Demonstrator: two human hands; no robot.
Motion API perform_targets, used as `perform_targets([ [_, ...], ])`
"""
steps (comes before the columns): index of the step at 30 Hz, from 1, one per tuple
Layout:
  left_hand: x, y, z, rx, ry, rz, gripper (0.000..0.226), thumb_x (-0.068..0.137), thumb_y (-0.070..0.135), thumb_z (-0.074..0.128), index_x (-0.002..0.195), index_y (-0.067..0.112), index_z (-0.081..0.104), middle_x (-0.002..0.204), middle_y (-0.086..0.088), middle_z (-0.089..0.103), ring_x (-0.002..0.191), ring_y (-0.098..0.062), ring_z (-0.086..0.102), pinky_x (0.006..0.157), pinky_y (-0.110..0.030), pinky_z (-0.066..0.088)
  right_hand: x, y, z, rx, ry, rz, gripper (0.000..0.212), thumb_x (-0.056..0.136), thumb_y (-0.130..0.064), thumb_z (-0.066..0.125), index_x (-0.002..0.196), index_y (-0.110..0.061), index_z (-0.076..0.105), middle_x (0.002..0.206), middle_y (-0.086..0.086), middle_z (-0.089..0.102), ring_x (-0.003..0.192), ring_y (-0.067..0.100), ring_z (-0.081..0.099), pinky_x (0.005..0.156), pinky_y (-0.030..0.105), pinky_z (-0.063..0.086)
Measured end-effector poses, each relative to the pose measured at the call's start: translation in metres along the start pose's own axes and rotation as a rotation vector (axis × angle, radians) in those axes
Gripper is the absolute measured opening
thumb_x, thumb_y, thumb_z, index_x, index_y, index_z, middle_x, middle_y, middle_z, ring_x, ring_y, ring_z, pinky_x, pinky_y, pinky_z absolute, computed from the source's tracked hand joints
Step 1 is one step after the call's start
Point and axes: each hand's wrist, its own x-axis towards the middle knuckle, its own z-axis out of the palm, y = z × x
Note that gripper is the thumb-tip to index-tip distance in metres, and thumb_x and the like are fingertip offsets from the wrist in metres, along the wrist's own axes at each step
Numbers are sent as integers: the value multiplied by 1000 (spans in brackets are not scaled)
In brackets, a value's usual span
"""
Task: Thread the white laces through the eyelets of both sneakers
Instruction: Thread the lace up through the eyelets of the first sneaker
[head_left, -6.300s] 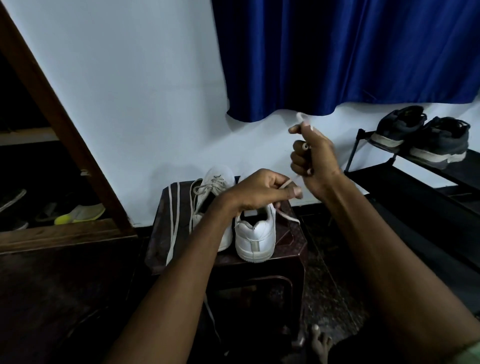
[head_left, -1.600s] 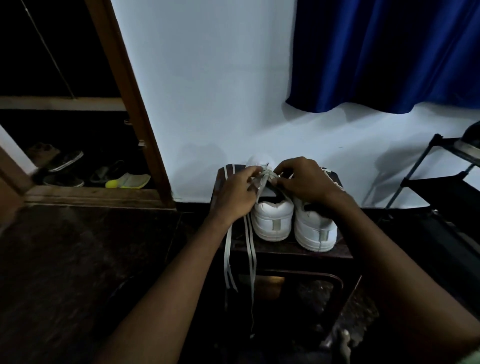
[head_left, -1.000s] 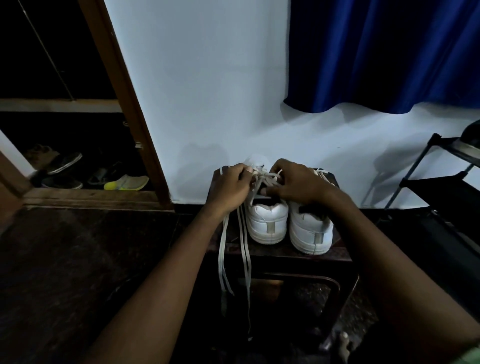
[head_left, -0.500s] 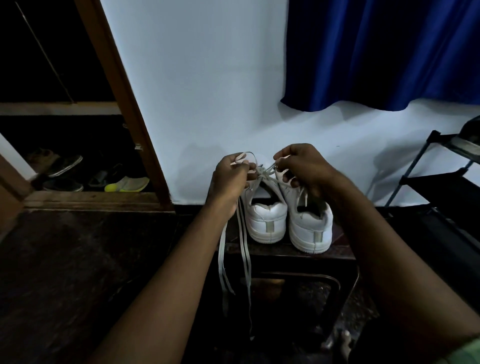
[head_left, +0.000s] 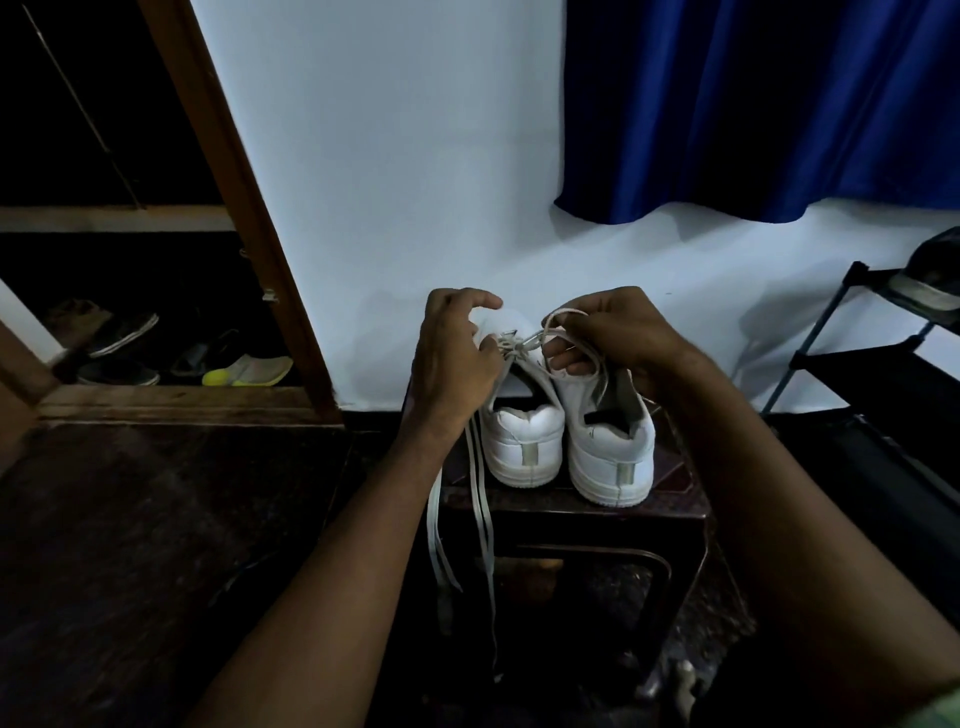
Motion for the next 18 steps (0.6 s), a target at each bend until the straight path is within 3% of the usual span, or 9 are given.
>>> perform_targets([
  [4, 1, -2, -2, 25, -94, 52, 35, 83, 12, 72, 106, 39, 70, 114, 16, 59, 87, -5, 63, 82, -38, 57, -5, -6, -7, -29, 5, -6, 25, 99, 2, 48, 101, 4, 72, 83, 25, 75, 59, 26, 70, 52, 28, 56],
  [8, 2, -3, 1, 63, -199, 100, 36, 81, 28, 68, 111, 47, 67, 114, 22, 66, 92, -2, 64, 86, -41, 57, -4, -8, -16, -53, 24, -14, 34, 108, -25, 48, 100, -7, 75, 82, 17, 77, 57, 20, 64, 48, 22, 45],
  [10, 3, -3, 3, 50, -278, 129, 35, 83, 25, 69, 114, 41, 73, 113, 19, 73, 97, -1, 65, 88, -28, 55, -2, -7, -18, -4, 3, 7, 41, 110, -33, 44, 104, -8, 74, 83, 18, 76, 50, 15, 57, 41, 19, 37],
  [12, 2, 2, 4, 36, -304, 166, 28, 88, 14, 72, 111, 28, 80, 107, 13, 77, 95, 3, 62, 79, -8, 44, -2, -6, -17, 42, -45, 36, 46, 111, -38, 40, 107, -6, 73, 84, 18, 75, 46, 13, 50, 37, 19, 29],
  [13, 1, 3, 5, 40, -291, 185, 23, 90, 14, 73, 108, 25, 81, 103, 13, 78, 92, 4, 62, 76, -8, 43, -2, -5, -17, 39, -59, 52, 48, 111, -40, 38, 107, -6, 73, 84, 17, 75, 45, 13, 48, 36, 18, 26],
  [16, 6, -4, 6, 50, -222, 141, 9, 92, 38, 71, 95, 35, 79, 89, 25, 76, 83, 4, 68, 79, -31, 56, -2, -4, -18, -20, -47, 73, 55, 111, -45, 34, 106, -8, 74, 87, 16, 77, 48, 14, 47, 39, 19, 26],
  [18, 9, -7, 4, 20, -191, 64, 12, 91, 47, 68, 90, 39, 77, 83, 26, 74, 81, 2, 70, 80, -34, 58, -1, -4, -19, -23, -16, 77, 55, 111, -46, 33, 106, -8, 73, 92, 16, 78, 52, 16, 50, 43, 22, 29],
])
